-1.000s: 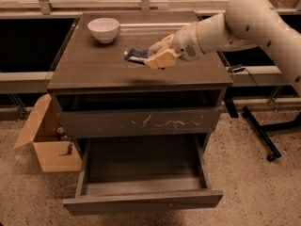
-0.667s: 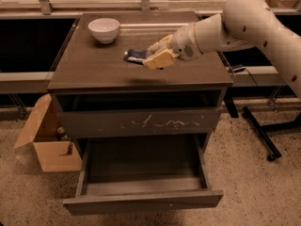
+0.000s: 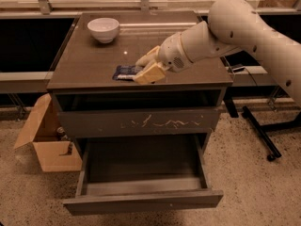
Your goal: Place rxbar blueberry into middle drawer
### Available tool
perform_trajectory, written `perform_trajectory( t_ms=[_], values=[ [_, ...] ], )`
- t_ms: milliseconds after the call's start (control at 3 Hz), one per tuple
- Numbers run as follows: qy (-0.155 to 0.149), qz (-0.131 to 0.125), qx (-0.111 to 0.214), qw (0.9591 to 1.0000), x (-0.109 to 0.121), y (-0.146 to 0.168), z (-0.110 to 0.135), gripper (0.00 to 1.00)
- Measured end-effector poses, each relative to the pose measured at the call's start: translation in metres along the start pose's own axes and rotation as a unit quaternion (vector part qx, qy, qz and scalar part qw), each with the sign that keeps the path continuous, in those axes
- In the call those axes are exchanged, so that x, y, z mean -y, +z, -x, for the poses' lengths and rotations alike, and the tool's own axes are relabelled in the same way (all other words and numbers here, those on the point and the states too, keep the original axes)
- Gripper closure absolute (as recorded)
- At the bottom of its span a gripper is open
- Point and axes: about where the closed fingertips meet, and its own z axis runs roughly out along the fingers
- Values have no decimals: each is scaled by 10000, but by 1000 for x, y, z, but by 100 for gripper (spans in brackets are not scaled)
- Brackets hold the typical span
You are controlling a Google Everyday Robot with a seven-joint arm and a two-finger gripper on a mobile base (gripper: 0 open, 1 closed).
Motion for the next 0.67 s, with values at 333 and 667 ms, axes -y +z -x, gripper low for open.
perform_trajectory(
  t_ms=[333,667],
  values=[
    [-239,305,-324,9987,-51,25,-16,100],
    [39,725,-497,9961,-93,60,-64,100]
  ],
)
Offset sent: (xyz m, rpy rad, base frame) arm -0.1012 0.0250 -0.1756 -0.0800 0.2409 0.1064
